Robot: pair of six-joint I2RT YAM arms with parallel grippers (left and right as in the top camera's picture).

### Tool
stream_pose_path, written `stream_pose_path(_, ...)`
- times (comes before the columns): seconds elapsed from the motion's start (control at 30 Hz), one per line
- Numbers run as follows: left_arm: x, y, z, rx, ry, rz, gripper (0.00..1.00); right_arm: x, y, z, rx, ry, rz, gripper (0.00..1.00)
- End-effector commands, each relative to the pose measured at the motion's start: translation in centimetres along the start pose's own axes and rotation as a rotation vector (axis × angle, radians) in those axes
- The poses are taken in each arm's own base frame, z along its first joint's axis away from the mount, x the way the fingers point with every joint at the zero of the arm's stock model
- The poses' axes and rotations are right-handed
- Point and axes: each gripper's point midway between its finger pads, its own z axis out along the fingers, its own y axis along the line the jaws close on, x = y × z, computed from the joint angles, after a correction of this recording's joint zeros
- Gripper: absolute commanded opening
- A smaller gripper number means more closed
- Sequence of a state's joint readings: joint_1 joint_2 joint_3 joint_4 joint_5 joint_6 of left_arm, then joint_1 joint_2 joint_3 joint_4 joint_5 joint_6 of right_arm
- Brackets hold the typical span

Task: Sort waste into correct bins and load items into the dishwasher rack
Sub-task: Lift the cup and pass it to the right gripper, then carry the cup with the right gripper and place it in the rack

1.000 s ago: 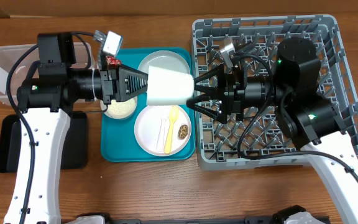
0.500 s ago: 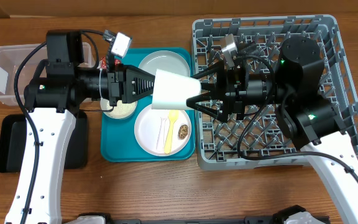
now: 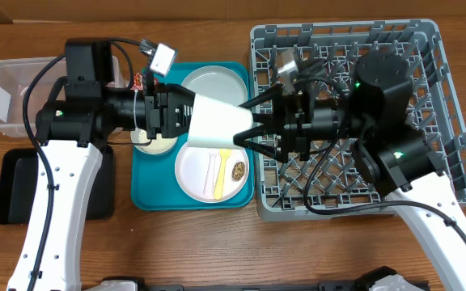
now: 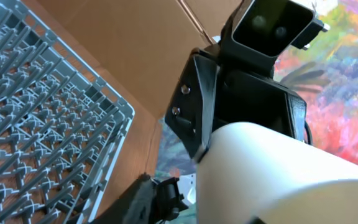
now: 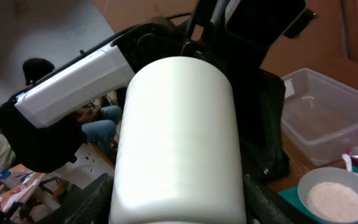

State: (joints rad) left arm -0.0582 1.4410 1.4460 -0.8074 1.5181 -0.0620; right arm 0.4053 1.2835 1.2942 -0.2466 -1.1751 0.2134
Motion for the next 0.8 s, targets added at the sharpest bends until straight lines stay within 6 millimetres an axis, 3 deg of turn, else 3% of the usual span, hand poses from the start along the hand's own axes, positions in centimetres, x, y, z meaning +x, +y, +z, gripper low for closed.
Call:
stream_pose_path(0.0, -0.1, 0.3, 0.1, -0.034, 0.000, 0.024, 0.42, -0.5, 2.1, 0.3, -0.068, 0.009, -0.042, 0.46)
stream_pose_path(0.5, -0.2, 0.8, 0.0, -0.059, -0.003, 0.012, 0.49, -0.4, -0.2, 0.3, 0.058, -0.007, 0.006, 0.44)
stream_pose_path(0.77, -0.7, 1.1, -1.3, -0.090, -0.036, 0.009, 0.49, -0.5, -1.5, 0.0, 0.131, -0.022, 0.016, 0.43)
